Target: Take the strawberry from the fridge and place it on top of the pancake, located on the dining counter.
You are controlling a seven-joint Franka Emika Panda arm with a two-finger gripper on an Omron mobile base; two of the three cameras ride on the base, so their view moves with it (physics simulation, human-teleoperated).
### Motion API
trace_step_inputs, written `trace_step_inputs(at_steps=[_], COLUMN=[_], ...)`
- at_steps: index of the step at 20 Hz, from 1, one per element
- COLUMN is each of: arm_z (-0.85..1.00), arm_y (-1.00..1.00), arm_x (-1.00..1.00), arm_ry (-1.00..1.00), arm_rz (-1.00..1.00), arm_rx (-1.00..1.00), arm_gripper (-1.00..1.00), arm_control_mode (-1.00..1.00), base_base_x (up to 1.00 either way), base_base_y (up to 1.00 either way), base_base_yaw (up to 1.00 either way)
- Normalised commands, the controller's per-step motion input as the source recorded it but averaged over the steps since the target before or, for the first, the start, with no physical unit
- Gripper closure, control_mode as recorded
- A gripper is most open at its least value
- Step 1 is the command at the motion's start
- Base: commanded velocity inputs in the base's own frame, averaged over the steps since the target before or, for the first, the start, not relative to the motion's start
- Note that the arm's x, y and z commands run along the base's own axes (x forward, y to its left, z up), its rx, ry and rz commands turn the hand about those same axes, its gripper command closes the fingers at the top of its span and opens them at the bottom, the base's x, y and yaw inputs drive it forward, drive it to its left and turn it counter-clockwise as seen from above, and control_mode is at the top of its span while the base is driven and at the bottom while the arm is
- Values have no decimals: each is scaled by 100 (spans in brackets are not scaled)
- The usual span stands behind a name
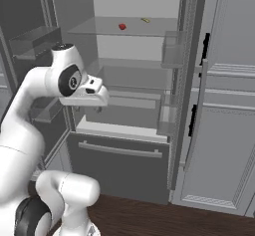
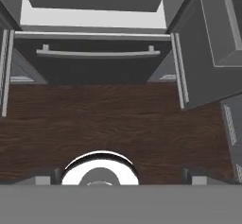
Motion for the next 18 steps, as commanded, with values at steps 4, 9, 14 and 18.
trace_step_inputs(at_steps=[4, 9, 14, 18], arm_z=[-29, -45, -12, -24], arm_y=[10, 22, 23, -2], arm_x=[-44, -28, -3, -3], arm_ry=[-9, -3, 1, 2], arm_rz=[2, 1, 0, 2], arm_rx=[16, 12, -2, -16], arm_gripper=[-100, -100, -100, -100], arm_control_mode=[-100, -100, -100, -100], base_base_x=[0, 0, 0, 0], base_base_y=[0, 0, 0, 0], base_base_yaw=[0, 0, 0, 0])
